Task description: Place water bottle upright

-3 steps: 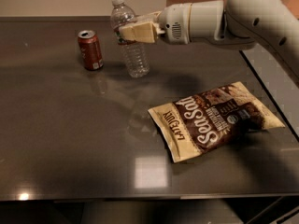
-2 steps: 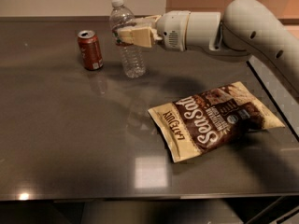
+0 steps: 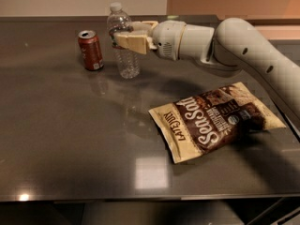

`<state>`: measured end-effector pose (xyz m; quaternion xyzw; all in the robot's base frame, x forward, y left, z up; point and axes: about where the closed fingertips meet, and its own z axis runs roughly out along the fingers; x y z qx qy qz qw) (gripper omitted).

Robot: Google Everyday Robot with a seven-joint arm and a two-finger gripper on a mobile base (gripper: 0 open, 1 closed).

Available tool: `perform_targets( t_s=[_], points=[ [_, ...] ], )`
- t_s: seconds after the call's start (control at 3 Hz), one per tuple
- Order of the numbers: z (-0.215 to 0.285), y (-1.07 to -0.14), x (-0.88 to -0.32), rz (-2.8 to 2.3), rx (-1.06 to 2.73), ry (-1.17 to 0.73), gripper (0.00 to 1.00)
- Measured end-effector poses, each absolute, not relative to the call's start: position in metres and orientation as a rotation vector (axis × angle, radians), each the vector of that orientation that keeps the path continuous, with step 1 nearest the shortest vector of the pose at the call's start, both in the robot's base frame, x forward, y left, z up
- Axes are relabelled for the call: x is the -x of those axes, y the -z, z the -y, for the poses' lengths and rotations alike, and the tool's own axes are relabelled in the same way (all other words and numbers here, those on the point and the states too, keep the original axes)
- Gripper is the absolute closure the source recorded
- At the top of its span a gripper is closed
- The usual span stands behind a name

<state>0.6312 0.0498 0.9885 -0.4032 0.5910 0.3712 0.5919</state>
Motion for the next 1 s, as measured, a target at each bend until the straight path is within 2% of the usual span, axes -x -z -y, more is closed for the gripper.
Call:
perform_targets(
  t_s=[1.0],
  points=[
    [-0.067, -0.962, -0.634, -1.382, 0.957, -0.916, 1.00]
  ],
)
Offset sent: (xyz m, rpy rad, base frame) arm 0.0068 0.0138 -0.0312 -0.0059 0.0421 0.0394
